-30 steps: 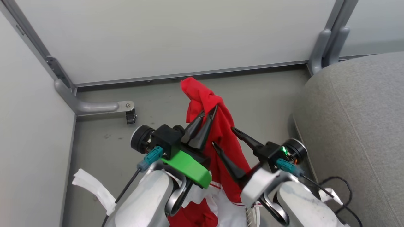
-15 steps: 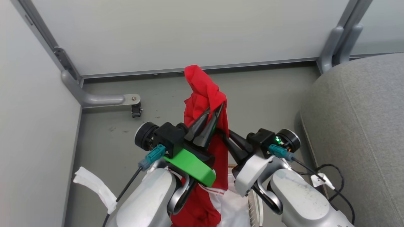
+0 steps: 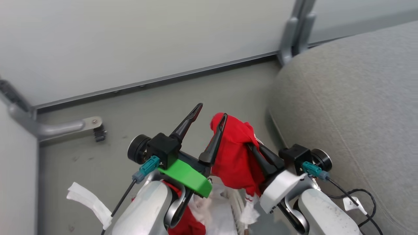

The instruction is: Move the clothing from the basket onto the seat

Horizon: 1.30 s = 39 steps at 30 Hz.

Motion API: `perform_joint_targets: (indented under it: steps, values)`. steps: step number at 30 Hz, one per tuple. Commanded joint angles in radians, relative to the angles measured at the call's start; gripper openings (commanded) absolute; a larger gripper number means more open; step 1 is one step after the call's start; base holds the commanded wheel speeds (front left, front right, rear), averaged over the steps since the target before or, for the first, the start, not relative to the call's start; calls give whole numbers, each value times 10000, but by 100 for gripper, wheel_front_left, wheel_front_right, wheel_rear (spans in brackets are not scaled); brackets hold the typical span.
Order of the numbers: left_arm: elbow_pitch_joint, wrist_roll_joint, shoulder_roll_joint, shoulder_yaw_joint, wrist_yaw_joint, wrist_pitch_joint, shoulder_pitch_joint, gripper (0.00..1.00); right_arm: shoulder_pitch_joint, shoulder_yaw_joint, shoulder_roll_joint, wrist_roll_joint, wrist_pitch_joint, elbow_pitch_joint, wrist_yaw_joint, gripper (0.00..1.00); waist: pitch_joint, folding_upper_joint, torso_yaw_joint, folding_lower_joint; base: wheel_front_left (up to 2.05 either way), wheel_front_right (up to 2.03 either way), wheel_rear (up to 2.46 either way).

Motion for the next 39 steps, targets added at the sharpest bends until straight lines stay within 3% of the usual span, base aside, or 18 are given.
perform_joint_targets:
  steps: [1,11,18,27,34,39]
  values:
    - [-36,110,77,56,-30,4,182,100,120,-25,-55,61,-51,-126,-10,0,29,0,-1354,0,0,0,0]
    - [169,113,123,-3,-30,4,383,100,329,77,-280,255,-51,-384,-10,0,75,0,-3434,0,0,0,0]
    - [275,133,179,-233,-30,6,281,100,-301,128,-810,163,-51,-480,-10,0,474,0,-4017,0,0,0,0]
    - [335,15,388,-675,-30,4,-88,100,-2482,3,-2172,-161,-51,-323,-10,0,1332,0,-3867,0,0,0,0]
    - [259,194,692,-836,-30,4,-575,100,-4680,-1085,-3376,-264,-51,316,-12,0,2270,0,-3232,0,0,0,0]
    - [252,179,760,-920,-30,6,-871,100,-5800,-1994,-3884,-336,-51,1241,-12,0,2779,0,-2740,0,0,0,0]
